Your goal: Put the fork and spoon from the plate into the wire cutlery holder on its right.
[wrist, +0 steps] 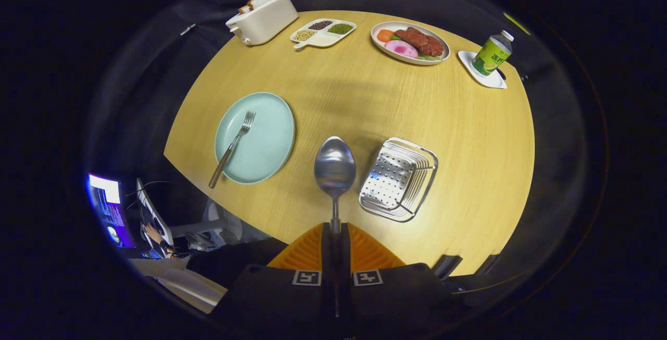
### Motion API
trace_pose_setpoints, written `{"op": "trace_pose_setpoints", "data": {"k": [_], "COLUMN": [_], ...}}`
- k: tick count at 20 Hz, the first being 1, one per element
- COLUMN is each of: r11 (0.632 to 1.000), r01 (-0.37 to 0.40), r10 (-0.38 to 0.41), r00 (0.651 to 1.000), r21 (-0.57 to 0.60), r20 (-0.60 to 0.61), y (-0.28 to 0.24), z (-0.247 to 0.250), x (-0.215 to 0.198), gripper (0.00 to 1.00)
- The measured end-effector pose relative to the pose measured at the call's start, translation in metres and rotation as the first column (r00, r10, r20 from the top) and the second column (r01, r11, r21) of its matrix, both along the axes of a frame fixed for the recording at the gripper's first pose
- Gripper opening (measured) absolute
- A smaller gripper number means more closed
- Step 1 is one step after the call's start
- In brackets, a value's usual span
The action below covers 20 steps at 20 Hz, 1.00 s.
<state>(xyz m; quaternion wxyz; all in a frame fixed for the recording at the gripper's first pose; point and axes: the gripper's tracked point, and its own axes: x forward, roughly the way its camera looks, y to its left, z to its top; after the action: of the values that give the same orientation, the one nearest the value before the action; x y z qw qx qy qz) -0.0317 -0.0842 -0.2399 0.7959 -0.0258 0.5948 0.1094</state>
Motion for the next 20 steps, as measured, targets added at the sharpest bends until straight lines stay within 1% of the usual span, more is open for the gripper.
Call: {"op": "trace_pose_setpoints", "data": {"k": [2, 6, 8, 11, 12, 15, 17, 20], "r11": [1.0, 0.997, 0.996, 0.986, 0.984, 0.983, 0.979, 0.974], "r01": [0.012, 0.079, 0.092, 0.165, 0.177, 0.181, 0.201, 0.224], "r10": [-0.012, -0.079, -0.091, -0.155, -0.165, -0.171, -0.19, -0.211], "r00": [0.999, 0.991, 0.984, 0.965, 0.961, 0.952, 0.942, 0.941], "r21": [-0.003, -0.005, -0.001, 0.034, 0.035, 0.013, 0.012, 0.023], "r20": [-0.03, -0.11, -0.156, -0.21, -0.222, -0.255, -0.275, -0.264], "y": [-0.015, -0.041, -0.045, -0.039, -0.038, -0.043, -0.045, -0.045], "z": [0.001, -0.005, -0.012, -0.018, -0.022, -0.029, -0.029, -0.028], "x": [-0.002, 0.003, 0.004, 0.011, 0.014, 0.018, 0.022, 0.031], "gripper": [0.08, 0.08, 0.08, 0.08, 0.08, 0.07, 0.08, 0.14]}}
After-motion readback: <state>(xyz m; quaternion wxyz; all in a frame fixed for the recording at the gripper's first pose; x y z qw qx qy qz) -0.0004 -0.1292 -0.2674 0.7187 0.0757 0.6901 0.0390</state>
